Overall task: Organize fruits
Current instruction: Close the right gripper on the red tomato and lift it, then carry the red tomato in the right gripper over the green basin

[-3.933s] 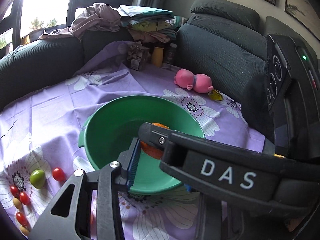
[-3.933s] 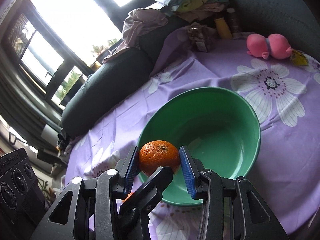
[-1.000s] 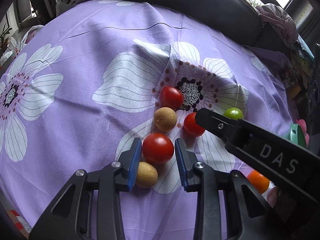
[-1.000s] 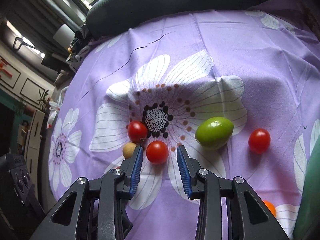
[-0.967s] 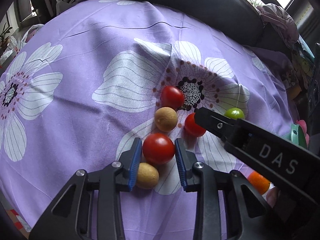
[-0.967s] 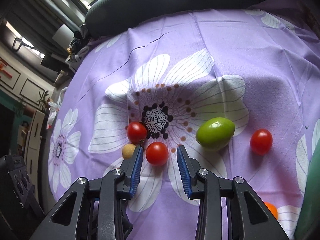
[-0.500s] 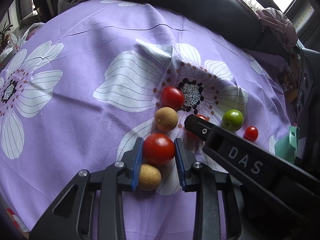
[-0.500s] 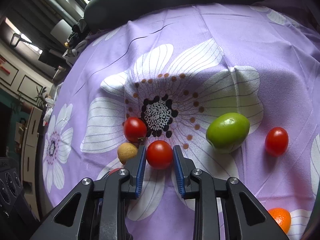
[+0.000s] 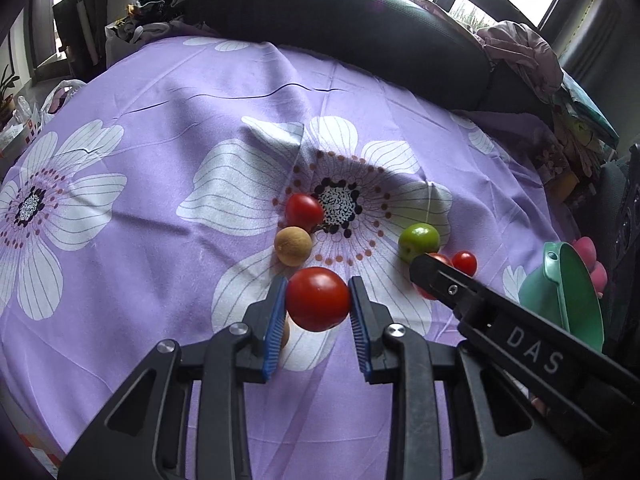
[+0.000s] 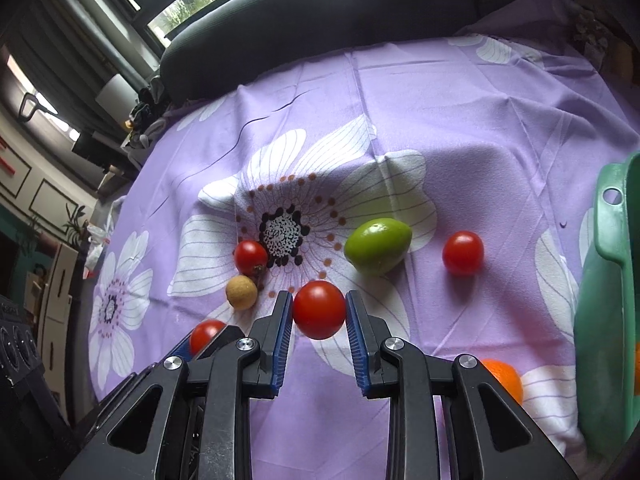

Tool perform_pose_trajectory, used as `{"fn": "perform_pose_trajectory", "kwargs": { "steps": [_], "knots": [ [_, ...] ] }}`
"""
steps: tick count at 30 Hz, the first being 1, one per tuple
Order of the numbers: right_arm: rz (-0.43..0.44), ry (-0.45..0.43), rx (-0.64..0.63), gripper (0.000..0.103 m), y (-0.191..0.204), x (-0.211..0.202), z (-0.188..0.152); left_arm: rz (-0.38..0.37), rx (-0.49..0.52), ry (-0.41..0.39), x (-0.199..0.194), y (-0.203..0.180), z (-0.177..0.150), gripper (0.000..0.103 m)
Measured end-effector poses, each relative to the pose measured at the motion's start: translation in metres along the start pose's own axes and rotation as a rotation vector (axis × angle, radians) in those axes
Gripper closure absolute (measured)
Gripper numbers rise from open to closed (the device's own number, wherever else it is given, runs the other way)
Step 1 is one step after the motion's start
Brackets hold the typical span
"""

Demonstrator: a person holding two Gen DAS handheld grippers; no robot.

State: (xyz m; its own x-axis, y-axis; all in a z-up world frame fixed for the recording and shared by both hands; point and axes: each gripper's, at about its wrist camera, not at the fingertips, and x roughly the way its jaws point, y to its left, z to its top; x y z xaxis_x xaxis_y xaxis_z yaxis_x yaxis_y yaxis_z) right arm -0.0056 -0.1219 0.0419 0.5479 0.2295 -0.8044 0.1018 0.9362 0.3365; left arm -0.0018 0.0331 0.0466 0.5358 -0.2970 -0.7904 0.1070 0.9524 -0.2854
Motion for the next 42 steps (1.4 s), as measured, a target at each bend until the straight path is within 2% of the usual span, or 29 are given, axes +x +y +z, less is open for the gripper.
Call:
{"fn": "perform_pose_trajectory", "kwargs": {
  "steps": [14, 29, 42],
  "knots": [
    [-0.002, -0.111, 0.051, 0.074, -0.021, -0.042, 0.000, -0.063, 0.068, -0.082, -0.026, -0.032, -0.007, 0.073],
    [-0.039, -0.180, 0.104, 0.074, -0.044, -0.073, 0.000, -0.119, 0.120, -0.107, -0.037, -0.057, -0.015, 0.073],
    [-0.079, -0.274, 0.159, 0.074, -0.068, -0.108, -0.003, -0.165, 0.190, -0.117, -0.042, -0.088, -0.022, 0.073]
  ]
}}
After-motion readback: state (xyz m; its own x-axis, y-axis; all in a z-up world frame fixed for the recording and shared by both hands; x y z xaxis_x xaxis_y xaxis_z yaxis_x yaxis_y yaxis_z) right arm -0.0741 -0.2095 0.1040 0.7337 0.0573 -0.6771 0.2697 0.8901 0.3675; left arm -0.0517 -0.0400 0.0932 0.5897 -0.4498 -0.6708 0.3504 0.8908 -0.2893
